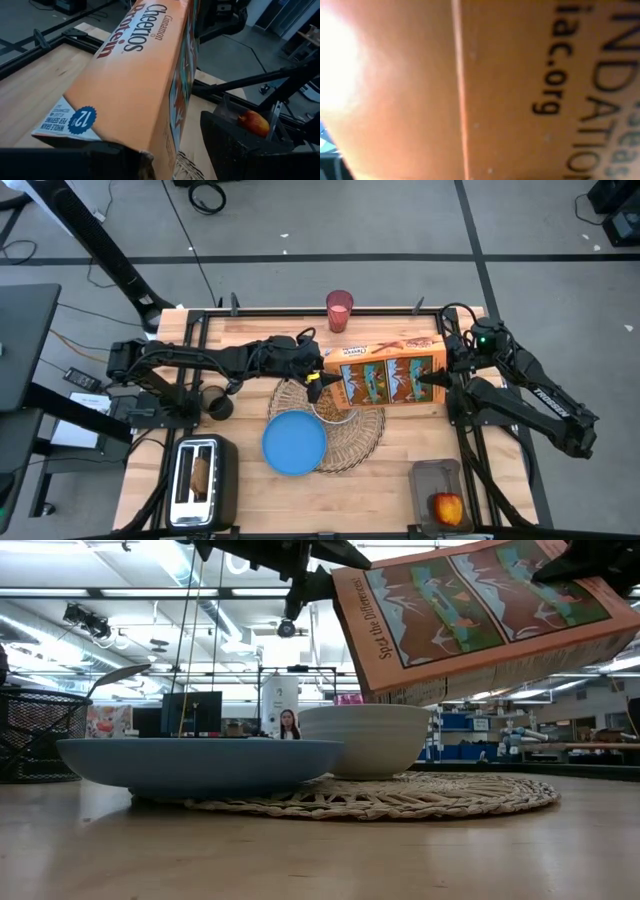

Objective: Arrange a breakfast setting
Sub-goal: Pour the cereal into the white bowl

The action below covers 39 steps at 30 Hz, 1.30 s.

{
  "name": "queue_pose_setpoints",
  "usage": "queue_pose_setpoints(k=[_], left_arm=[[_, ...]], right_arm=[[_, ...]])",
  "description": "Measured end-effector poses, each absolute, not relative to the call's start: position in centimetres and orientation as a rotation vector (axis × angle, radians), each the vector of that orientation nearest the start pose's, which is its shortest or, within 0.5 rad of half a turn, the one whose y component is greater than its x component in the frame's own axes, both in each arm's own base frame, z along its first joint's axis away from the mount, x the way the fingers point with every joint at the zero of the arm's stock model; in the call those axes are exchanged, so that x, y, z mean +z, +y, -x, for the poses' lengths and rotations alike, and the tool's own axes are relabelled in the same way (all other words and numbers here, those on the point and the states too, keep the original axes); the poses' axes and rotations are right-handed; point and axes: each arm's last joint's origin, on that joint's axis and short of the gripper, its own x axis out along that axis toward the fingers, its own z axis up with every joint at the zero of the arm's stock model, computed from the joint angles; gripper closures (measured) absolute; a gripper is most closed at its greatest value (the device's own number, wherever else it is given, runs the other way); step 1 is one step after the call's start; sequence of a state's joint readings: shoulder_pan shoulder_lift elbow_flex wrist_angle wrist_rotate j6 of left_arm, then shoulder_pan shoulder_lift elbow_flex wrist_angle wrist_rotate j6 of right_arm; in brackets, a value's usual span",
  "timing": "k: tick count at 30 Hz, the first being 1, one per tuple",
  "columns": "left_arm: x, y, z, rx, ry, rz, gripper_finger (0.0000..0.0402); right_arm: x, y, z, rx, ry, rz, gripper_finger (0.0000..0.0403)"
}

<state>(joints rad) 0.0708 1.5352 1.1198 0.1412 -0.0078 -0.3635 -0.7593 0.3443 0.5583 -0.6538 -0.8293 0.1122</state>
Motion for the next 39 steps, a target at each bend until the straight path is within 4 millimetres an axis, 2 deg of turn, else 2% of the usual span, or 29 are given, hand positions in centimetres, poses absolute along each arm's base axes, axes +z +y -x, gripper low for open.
queue_pose_setpoints(k=[10,25,39], left_arm=[[29.7,2.5,-35.1,0.120,0.256,0.371,0.0205],[29.8,2.5,-35.1,0.120,0.248,0.389,0.0205],[31.0,2.4,-34.3,0.110,0.221,0.392,0.0205]], right_arm=[[26.6,-3.8,-7.1,0.052,0.308,-0.428,0.0156],[26.9,-2.9,-6.1,0.032,0.257,-0.417,0.0158],[27.2,-2.9,-6.1,0.036,0.233,-0.397,0.0158]])
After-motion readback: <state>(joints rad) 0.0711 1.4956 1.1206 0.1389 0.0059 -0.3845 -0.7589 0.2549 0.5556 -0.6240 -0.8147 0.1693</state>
